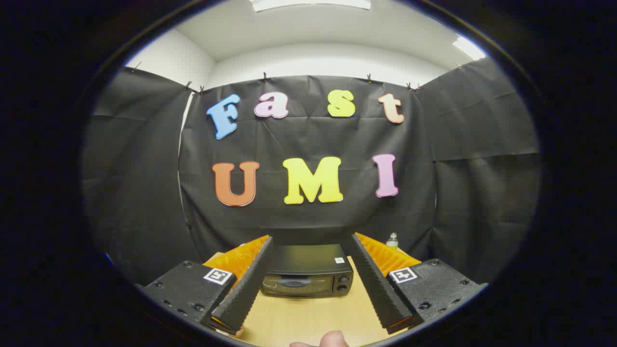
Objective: Open the toaster oven, put the food inside, and close the toaster oven door.
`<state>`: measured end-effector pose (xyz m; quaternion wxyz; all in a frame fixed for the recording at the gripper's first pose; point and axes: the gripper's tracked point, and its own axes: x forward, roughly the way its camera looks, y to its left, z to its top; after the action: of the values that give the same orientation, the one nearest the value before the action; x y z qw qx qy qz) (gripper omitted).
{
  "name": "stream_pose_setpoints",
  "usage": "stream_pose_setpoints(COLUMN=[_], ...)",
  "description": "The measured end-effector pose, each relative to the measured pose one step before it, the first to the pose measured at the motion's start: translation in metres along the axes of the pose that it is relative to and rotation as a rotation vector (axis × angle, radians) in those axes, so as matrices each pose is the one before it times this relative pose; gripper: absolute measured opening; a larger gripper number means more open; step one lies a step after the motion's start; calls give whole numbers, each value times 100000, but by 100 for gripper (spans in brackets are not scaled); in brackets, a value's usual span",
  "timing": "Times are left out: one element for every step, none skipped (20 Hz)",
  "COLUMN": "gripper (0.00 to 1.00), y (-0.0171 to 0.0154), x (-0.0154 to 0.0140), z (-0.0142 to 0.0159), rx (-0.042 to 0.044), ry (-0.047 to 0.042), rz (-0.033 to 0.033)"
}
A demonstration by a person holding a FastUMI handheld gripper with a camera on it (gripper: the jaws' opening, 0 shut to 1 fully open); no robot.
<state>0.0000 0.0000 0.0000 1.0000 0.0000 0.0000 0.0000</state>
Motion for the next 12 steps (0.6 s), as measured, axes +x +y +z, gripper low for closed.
stream_pose_setpoints(gripper=[100, 100, 100, 100, 100, 100, 100, 100, 100, 100, 100, 100], y=[-60, -67, -34, 19, 103, -75, -37, 46, -14, -81, 43, -38], x=[-58, 27, 18, -23, -17, 82, 22, 48, -43, 84, 20, 85], z=[-66, 180, 4, 42, 12, 67, -192, -16, -56, 82, -25, -47], rx=[-54, -382, -430, -198, -49, 83, 421, 224, -82, 81, 76, -7], ry=[99, -52, -34, 239, -330, 371, 196, 322, 71, -52, 105, 207], rz=[-338, -236, -258, 68, 216, -168, 169, 89, 48, -175, 3, 40])
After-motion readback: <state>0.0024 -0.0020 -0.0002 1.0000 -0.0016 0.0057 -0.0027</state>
